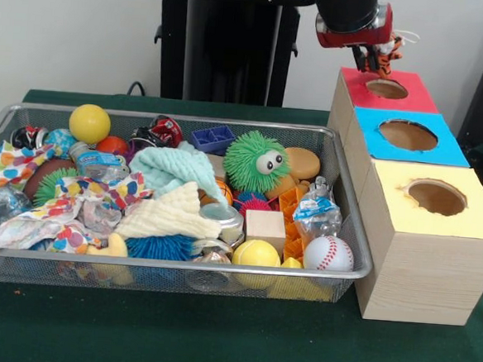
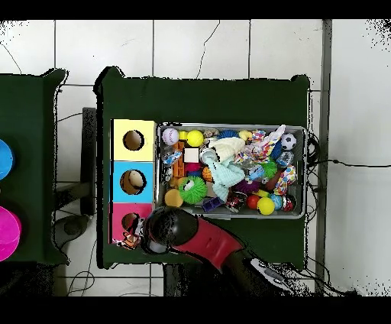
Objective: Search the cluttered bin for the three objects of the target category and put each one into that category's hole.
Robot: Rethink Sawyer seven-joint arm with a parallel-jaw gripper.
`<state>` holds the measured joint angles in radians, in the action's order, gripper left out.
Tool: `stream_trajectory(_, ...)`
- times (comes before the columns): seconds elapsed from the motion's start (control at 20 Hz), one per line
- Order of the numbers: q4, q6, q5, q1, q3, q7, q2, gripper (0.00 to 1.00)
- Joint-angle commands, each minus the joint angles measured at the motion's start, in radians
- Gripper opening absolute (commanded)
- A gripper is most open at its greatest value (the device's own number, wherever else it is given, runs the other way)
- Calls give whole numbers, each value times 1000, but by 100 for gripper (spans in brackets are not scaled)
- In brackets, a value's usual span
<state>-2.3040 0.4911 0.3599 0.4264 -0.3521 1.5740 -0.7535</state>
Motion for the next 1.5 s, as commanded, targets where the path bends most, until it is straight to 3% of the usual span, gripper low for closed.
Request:
stream_trajectory(0.05, 106, -66, 26, 29, -81, 107, 39, 0)
stream_trajectory(0.5, 148, -76, 31, 21, -84, 112, 75, 0)
stream_trajectory(1.5, 139, -117, 32, 42, -136, 124, 76, 0)
